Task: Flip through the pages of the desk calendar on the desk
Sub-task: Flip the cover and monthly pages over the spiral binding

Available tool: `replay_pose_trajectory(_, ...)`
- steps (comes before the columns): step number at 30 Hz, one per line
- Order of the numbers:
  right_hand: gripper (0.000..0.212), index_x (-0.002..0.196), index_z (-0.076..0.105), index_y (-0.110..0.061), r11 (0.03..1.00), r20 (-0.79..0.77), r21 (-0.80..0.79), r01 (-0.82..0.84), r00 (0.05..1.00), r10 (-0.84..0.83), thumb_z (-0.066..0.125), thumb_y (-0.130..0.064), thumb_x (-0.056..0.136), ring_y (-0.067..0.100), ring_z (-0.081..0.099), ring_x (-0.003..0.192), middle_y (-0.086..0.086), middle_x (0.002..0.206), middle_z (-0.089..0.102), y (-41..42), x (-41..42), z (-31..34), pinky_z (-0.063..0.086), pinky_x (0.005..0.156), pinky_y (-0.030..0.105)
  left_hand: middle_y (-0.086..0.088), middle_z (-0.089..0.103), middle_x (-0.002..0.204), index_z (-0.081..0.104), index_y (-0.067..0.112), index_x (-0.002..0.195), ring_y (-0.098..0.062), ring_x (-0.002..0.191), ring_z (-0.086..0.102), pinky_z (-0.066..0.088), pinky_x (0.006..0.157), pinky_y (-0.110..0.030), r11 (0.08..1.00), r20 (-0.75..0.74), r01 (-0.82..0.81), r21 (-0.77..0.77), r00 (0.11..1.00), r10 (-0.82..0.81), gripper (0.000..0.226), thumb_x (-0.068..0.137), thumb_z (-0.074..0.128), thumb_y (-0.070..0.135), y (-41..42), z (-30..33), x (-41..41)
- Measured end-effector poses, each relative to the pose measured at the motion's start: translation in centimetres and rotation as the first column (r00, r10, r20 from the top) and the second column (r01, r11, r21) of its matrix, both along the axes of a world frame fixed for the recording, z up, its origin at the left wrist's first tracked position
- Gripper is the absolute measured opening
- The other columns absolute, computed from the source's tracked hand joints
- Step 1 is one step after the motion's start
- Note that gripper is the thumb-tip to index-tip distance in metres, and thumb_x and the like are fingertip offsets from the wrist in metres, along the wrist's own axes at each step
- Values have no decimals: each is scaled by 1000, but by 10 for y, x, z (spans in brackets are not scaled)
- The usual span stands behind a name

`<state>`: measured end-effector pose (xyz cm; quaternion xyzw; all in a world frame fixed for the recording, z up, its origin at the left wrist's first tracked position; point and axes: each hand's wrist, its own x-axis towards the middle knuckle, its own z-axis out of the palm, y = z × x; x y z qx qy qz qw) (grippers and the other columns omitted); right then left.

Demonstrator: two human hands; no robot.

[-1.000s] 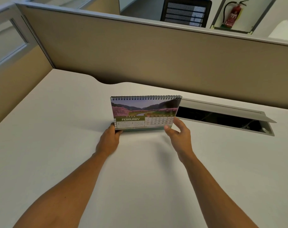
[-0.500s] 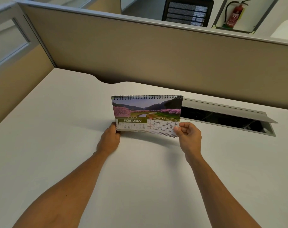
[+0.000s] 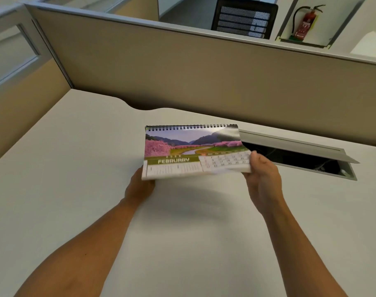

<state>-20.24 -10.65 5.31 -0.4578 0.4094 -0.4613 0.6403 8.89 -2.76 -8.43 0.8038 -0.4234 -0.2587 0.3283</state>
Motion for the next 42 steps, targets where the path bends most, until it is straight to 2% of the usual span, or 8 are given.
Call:
replay_pose_trajectory(5,34,111,68,-10,990,302,-91,-112,944,135,43,-30,99,23,62,116,8,116,70,-20,17,42,46,102,41,-13,59,127,44,17,127,-35,112,56,47,89,-44,991,128,120,-64,985,-111,33,95,47,27,-10,13,-2)
replay_pose_trajectory(8,44,127,58,-28,965,22,-207,-160,985,168,39,-52,95,3,51,128,-13,132,62,-30,29,59,40,108,33,-9,58,128,43,22,128,-31,113,56,47,92,-43,992,89,114,-60,990,-109,33,95,48,26,-8,11,-3)
replay_pose_trajectory(11,40,132,52,-40,940,-269,-223,-258,943,195,38,-54,97,-19,52,112,-35,118,63,-37,41,61,46,87,12,-9,59,127,43,22,129,-31,112,56,48,90,-41,993,71,101,-66,993,-96,34,95,49,23,-10,11,-3)
replay_pose_trajectory(14,47,139,47,-36,922,-439,-251,-296,884,164,32,-56,99,5,43,136,-13,141,54,-44,43,39,43,105,35,-11,59,126,43,20,128,-32,111,56,47,86,-39,992,78,101,-72,992,-95,34,94,49,21,-10,9,-3)
replay_pose_trajectory(18,43,140,44,-38,971,-316,-192,-141,946,75,44,-48,98,1,55,122,-15,136,58,-38,40,4,52,93,23,-11,60,125,44,19,128,-33,109,57,47,83,-37,993,83,94,-75,993,-88,34,94,50,22,-10,9,-2)
replay_pose_trajectory(22,70,153,20,-29,999,-283,-30,16,959,-24,57,-39,94,15,36,141,-4,158,33,-22,41,-27,37,112,42,-10,60,126,44,21,129,-32,110,57,49,86,-40,994,80,92,-63,993,-87,35,94,49,26,-10,9,-3)
replay_pose_trajectory(26,46,142,45,-30,1000,-354,-1,21,935,-20,55,-30,97,20,45,135,-6,142,55,-11,45,-42,39,110,50,-9,58,128,43,22,130,-32,112,56,48,88,-40,994,71,90,-55,994,-86,37,95,48,29,-10,9,-3)
replay_pose_trajectory(42,24,110,61,-21,957,-482,-137,257,826,-291,69,-14,88,19,68,92,2,90,70,-3,31,-51,61,73,30,-11,59,124,45,20,126,-33,110,58,50,89,-46,994,80,101,-36,992,-98,35,91,51,16,-10,7,-1)
